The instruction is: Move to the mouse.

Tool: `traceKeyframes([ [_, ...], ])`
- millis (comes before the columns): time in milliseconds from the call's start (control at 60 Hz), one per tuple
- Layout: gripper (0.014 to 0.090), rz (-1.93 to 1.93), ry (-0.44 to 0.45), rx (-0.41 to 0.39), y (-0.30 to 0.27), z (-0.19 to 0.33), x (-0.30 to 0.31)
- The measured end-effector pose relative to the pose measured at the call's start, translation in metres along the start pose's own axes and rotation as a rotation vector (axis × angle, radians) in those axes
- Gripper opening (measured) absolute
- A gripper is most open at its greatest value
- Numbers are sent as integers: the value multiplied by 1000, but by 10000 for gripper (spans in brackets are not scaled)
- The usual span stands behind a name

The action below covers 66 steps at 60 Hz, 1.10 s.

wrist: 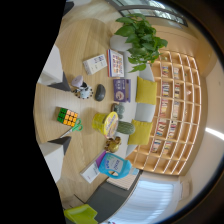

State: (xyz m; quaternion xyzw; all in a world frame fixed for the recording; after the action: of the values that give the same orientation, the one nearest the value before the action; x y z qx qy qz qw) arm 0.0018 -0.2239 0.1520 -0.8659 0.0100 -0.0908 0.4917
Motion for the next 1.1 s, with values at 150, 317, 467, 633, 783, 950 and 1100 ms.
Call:
traceKeyframes([
  [150, 860, 3, -29, -10, -4, -12, -16],
  [317, 860, 10, -66, -18, -18, -15, -42],
  [467, 856, 13, -77, -7, -42, 2, -57],
  [633, 859, 17, -91, -12, -64, 42, -72],
  [783, 857, 19, -91, -33, -76, 89, -78],
  [950, 855, 16, -95, -71, -81, 145, -80],
  [1100, 853, 11, -91, -102, -84, 191, -81],
])
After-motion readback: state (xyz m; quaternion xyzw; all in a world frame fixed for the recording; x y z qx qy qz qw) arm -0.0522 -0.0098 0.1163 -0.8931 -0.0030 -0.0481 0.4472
